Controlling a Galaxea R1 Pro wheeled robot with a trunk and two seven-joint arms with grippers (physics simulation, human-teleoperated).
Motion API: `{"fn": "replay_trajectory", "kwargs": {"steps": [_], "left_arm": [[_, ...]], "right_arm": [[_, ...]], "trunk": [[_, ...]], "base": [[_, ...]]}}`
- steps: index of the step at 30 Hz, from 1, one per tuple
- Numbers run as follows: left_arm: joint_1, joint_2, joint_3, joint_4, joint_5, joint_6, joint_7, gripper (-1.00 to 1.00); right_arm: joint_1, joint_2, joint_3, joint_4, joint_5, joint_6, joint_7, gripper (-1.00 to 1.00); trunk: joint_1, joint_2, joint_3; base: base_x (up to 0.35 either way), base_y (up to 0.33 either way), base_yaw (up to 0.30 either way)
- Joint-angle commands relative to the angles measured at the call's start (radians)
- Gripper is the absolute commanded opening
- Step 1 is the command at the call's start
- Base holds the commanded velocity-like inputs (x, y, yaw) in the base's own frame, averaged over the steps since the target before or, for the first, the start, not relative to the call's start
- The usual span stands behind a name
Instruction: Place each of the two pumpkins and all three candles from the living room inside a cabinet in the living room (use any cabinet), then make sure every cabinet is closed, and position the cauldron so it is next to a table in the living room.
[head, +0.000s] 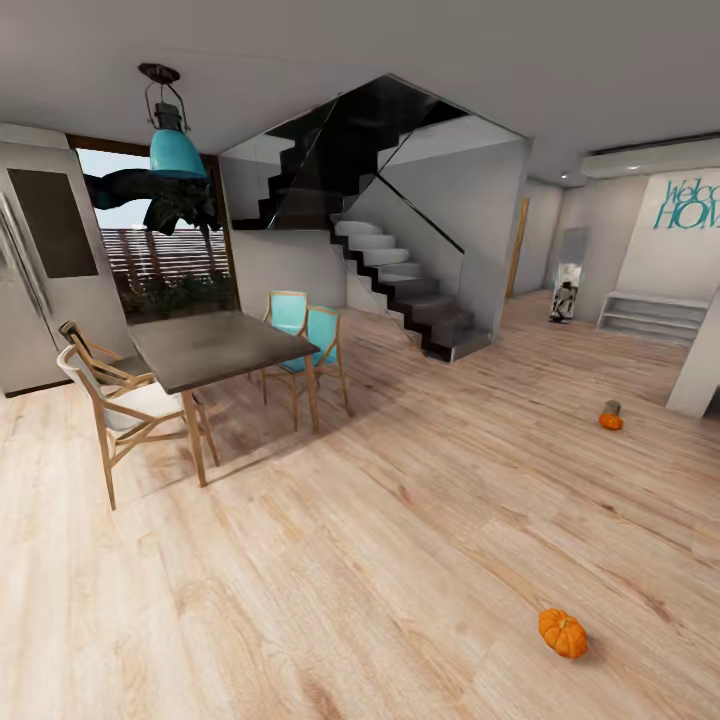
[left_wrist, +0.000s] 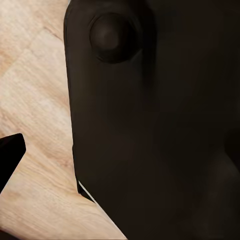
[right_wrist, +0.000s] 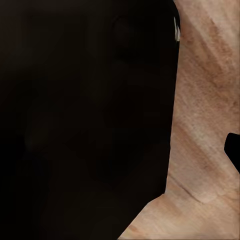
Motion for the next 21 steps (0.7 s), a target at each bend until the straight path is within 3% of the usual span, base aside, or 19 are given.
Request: {"fn": "replay_trajectory", "kwargs": {"steps": [1,16,21], "left_arm": [[-0.006,0.006,0.000,-0.006,-0.004,-0.006,0.000,1.00],[-0.018,0.008,0.000,-0.014,-0.004,-0.014,0.000,1.00],[-0.016,0.010,-0.001,-0.021,-0.006,-0.042,-0.001,1.00]], "right_arm": [[0.002,0.002,-0.002,-0.006,-0.002,-0.006,0.006,1.00],[0.002,0.002,-0.002,-0.011,-0.002,-0.011,0.008,1.00],[0.002,0.010,-0.004,-0.011,-0.003,-0.039,0.007,1.00]], "trunk": [[0.000,0.000,-0.001],[0.000,0.000,-0.001],[0.000,0.000,0.002]], "base": [[0.000,0.000,0.000],[-0.001,0.001,0.000],[-0.162,0.100,-0.099]]}}
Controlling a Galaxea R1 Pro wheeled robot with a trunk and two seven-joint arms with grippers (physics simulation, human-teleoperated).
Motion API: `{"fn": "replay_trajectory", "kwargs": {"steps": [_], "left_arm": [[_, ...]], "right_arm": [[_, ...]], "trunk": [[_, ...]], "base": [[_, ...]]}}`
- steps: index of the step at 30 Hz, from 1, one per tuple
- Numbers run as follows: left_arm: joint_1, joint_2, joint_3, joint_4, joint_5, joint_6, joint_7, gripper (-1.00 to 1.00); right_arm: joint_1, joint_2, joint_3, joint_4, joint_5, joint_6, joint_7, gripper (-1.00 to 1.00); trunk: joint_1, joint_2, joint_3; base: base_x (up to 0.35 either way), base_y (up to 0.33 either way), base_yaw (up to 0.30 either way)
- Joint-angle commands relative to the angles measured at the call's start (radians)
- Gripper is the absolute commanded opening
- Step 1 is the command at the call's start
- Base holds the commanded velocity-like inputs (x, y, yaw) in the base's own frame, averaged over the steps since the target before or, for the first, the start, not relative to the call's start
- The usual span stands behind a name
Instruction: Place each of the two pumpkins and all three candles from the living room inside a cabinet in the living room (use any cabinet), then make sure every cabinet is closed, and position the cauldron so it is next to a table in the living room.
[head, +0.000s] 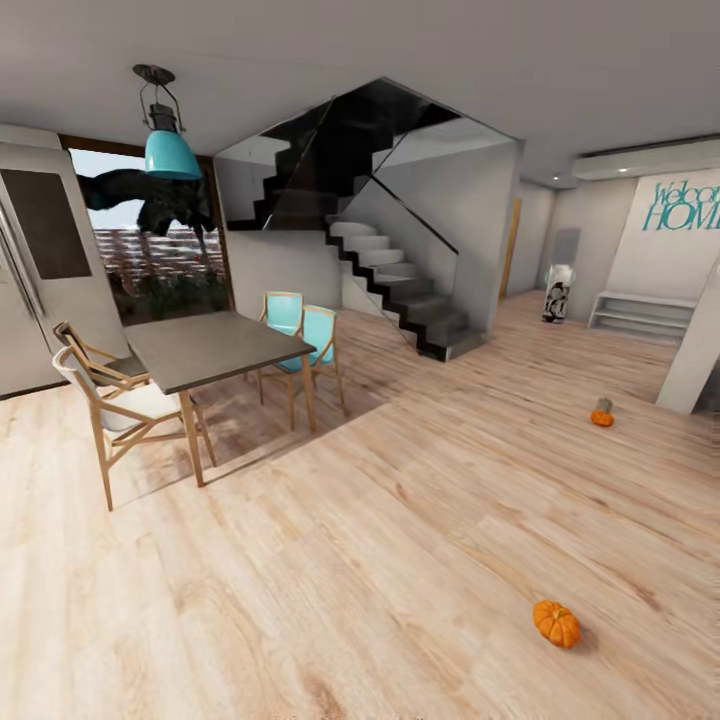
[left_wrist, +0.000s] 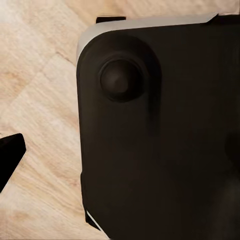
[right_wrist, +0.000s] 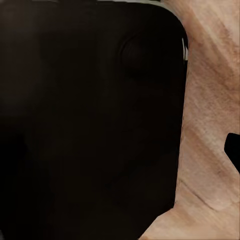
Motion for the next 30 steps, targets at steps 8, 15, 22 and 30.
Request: {"fn": "replay_trajectory", "kwargs": {"steps": [8,15,22,30], "left_arm": [[0.000,0.002,-0.001,-0.001,-0.001,-0.019,0.000,1.00],[0.000,0.002,-0.002,-0.001,-0.001,-0.026,0.000,1.00],[0.000,0.001,-0.002,-0.002,-0.001,-0.037,0.000,1.00],[0.000,0.002,-0.002,-0.002,-0.001,-0.038,0.000,1.00]], "right_arm": [[0.000,0.002,-0.001,0.001,-0.001,-0.051,0.001,1.00],[0.000,0.002,0.000,0.002,-0.001,-0.052,0.001,1.00],[0.000,0.002,0.000,0.003,-0.001,-0.052,0.001,1.00],[0.000,0.003,0.000,0.005,-0.001,-0.052,0.001,1.00]], "trunk": [[0.000,-0.001,0.006],[0.000,-0.001,0.013],[0.000,-0.001,0.019],[0.000,-0.001,0.026]], "base": [[-0.232,0.156,-0.220],[-0.099,0.080,-0.236],[-0.009,0.008,-0.237],[-0.001,0.001,-0.237]]}}
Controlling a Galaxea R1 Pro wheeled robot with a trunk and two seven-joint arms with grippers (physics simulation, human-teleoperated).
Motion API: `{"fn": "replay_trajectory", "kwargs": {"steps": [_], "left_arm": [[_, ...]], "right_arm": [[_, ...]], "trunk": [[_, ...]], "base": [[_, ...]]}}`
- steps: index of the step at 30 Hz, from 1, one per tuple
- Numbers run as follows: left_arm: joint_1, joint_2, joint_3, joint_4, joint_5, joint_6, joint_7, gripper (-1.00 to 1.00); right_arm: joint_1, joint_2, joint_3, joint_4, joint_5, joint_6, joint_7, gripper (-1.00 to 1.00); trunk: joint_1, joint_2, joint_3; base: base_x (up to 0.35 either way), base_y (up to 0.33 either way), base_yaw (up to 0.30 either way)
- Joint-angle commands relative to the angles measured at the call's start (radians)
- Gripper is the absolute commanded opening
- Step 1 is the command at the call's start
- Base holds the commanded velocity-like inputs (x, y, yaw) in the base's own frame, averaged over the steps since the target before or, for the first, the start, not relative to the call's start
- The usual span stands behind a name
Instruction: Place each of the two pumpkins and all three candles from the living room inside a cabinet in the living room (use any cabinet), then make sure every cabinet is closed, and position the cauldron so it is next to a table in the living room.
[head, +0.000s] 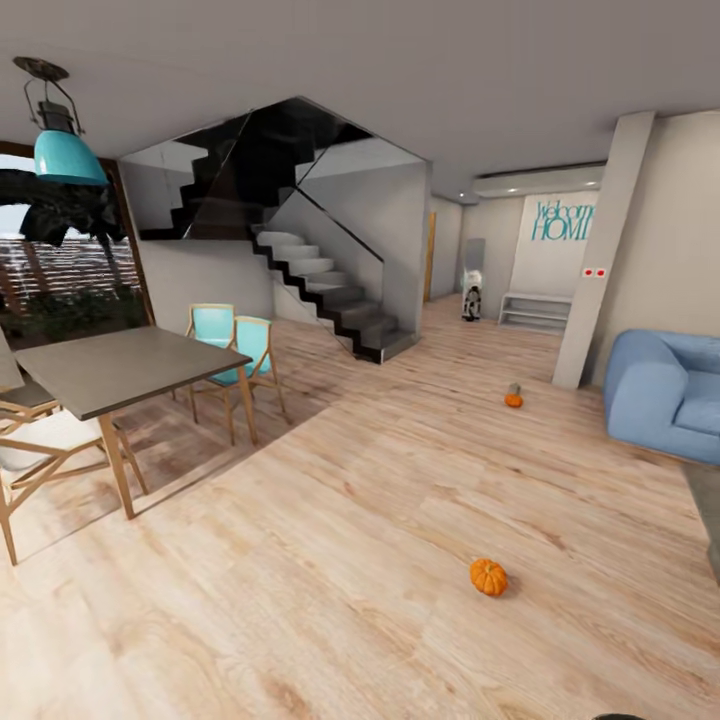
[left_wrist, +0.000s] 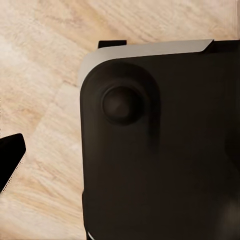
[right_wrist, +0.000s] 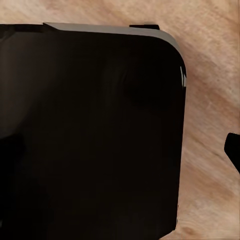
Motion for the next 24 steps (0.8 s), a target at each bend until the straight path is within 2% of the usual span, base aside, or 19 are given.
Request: {"fn": "replay_trajectory", "kwargs": {"steps": [1,16,24], "left_arm": [[0.000,0.000,0.000,0.001,-0.001,-0.004,0.000,1.00],[0.000,0.000,-0.001,0.001,-0.003,-0.004,0.000,1.00],[0.000,0.000,0.000,0.002,-0.001,-0.004,0.003,1.00]], "right_arm": [[0.000,0.000,0.000,0.000,0.000,-0.003,0.001,1.00],[0.000,-0.001,-0.001,0.003,0.000,-0.004,0.001,1.00],[0.000,-0.002,-0.005,0.008,-0.001,-0.004,0.000,1.00]], "trunk": [[0.000,0.000,0.000],[0.000,0.000,0.015],[0.000,0.000,0.017]], "base": [[0.000,0.000,-0.237],[0.000,0.000,-0.231],[0.000,0.000,-0.077]]}}
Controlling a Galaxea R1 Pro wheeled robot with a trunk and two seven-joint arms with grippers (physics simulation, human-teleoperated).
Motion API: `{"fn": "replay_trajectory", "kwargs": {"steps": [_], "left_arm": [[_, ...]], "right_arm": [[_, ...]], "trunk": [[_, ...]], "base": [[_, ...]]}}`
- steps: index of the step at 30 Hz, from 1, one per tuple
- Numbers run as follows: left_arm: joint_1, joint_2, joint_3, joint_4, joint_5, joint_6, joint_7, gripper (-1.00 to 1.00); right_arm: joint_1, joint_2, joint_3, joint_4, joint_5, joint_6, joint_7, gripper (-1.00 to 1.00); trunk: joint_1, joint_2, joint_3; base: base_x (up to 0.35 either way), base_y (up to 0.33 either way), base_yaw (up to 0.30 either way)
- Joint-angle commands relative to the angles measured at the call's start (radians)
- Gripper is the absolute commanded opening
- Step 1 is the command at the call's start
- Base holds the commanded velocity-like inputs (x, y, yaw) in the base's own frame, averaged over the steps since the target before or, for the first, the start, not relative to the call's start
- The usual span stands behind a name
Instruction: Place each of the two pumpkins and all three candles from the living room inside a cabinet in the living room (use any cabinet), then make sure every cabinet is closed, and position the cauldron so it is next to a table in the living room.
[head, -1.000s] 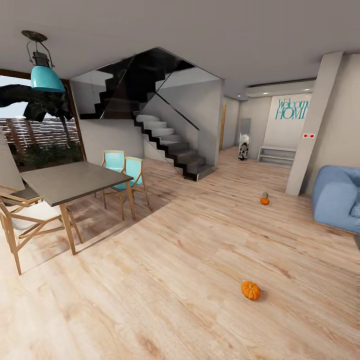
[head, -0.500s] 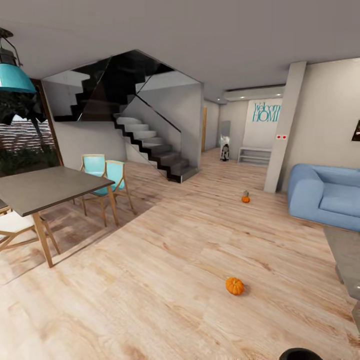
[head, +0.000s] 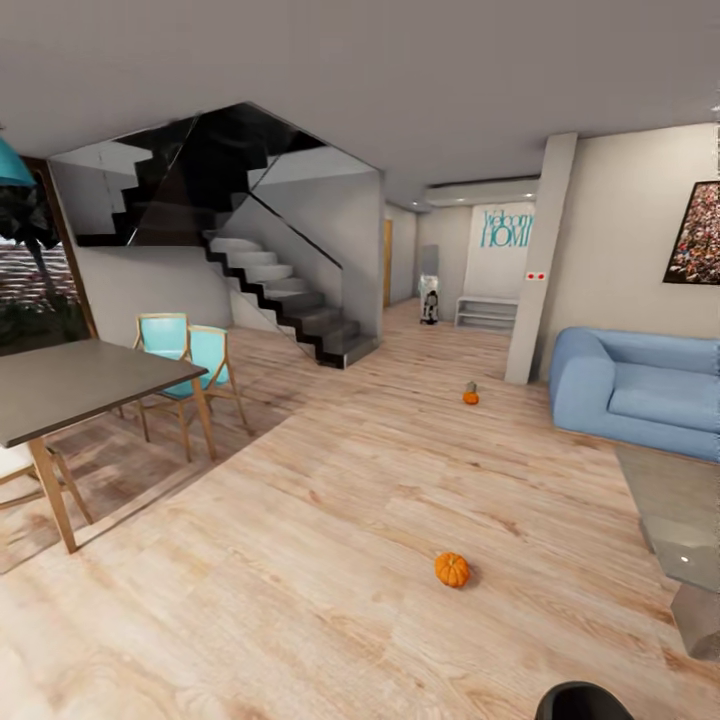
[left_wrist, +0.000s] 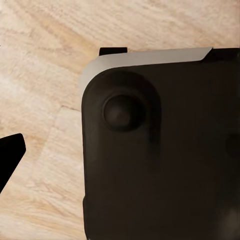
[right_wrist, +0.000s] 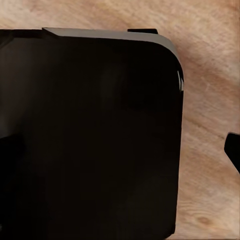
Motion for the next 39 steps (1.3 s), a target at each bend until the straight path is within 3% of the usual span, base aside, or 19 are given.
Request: {"fn": "replay_trajectory", "kwargs": {"steps": [1,39], "left_arm": [[0.000,0.000,0.000,0.001,-0.001,-0.003,0.001,1.00],[0.000,0.006,0.005,0.001,0.000,-0.003,0.002,1.00]], "right_arm": [[0.000,0.000,-0.001,0.001,-0.001,-0.004,0.001,1.00],[0.000,0.020,-0.015,0.034,-0.002,-0.002,0.001,1.00]], "trunk": [[0.000,0.000,-0.001],[0.000,0.000,-0.001]], "base": [[0.000,0.000,-0.135],[0.000,0.000,-0.277]]}}
